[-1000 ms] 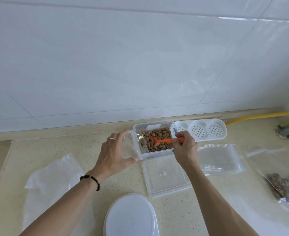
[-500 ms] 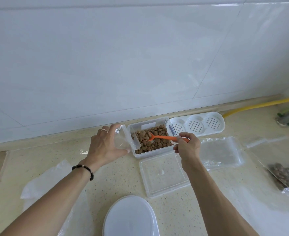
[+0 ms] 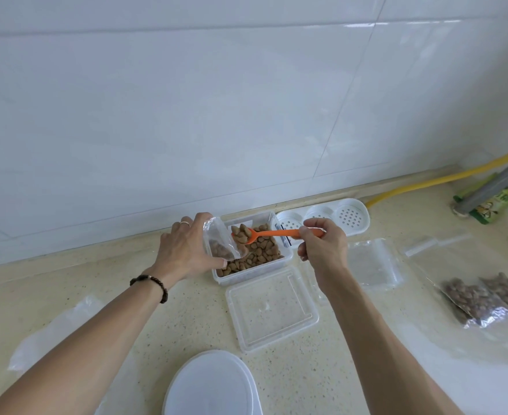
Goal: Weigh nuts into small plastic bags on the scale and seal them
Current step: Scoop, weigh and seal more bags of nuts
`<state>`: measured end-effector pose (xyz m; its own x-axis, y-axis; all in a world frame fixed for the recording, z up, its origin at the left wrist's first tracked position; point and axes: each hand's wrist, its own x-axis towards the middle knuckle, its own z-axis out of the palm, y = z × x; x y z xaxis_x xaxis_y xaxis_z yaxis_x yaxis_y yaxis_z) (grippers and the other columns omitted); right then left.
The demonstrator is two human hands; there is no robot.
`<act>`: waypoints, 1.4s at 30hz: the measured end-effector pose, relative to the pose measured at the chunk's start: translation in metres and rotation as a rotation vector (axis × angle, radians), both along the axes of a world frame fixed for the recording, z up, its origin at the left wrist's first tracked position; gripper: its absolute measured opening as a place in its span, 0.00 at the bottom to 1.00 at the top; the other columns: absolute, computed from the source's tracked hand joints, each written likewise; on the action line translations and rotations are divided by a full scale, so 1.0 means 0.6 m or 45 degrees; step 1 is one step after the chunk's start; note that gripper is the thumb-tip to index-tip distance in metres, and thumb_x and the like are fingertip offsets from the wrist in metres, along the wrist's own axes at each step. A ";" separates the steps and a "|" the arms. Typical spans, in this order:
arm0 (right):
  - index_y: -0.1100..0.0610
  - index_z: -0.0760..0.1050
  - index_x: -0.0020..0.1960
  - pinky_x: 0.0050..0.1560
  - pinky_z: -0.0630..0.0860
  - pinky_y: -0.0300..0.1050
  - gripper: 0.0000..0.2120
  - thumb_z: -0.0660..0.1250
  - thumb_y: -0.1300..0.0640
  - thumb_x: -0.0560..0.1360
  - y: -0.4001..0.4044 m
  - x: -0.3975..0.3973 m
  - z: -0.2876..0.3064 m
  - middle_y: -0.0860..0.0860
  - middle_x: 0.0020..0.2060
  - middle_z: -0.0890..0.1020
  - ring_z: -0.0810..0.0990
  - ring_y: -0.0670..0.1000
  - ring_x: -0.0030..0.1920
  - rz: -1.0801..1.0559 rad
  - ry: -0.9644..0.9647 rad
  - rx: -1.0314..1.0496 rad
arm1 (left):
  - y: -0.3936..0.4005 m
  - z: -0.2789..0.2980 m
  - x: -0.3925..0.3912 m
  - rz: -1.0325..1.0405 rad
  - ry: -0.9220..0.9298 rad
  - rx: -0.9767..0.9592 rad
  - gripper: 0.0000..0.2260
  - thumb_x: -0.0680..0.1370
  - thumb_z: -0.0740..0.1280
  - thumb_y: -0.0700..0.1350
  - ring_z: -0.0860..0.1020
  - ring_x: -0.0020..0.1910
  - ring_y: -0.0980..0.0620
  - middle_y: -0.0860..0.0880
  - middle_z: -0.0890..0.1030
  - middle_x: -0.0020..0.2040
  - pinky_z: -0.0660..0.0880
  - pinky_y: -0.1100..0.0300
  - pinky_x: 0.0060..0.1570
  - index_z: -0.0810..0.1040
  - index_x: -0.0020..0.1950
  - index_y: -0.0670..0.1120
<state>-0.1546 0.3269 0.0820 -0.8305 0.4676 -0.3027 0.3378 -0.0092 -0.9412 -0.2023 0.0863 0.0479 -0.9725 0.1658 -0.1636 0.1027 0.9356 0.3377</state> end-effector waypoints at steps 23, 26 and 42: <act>0.53 0.75 0.47 0.27 0.68 0.38 0.03 0.67 0.60 0.78 -0.040 -0.003 0.113 0.36 0.29 0.76 0.70 0.46 0.25 0.615 0.397 0.739 | 0.035 0.026 0.009 0.039 0.099 0.752 0.44 0.64 0.78 0.46 0.66 0.59 0.53 0.51 0.65 0.58 0.70 0.57 0.55 0.57 0.74 0.53; 0.55 0.76 0.48 0.28 0.69 0.43 0.02 0.67 0.60 0.78 -0.041 0.003 0.119 0.37 0.28 0.76 0.71 0.52 0.25 0.605 0.459 0.777 | 0.032 0.026 0.013 0.045 0.165 0.718 0.42 0.64 0.78 0.47 0.68 0.58 0.52 0.50 0.66 0.57 0.71 0.55 0.55 0.58 0.72 0.53; 0.53 0.75 0.45 0.27 0.75 0.41 0.06 0.67 0.63 0.77 -0.015 0.000 0.063 0.55 0.39 0.81 0.77 0.49 0.25 0.008 0.387 0.368 | -0.010 -0.005 0.022 0.159 0.226 0.271 0.41 0.66 0.76 0.53 0.72 0.59 0.45 0.44 0.71 0.59 0.70 0.52 0.55 0.59 0.74 0.50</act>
<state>-0.1546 0.3177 0.1197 -0.8649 0.4921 0.0994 0.0439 0.2713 -0.9615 -0.1890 0.0801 0.0449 -0.9978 0.0554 0.0363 0.0662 0.8547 0.5149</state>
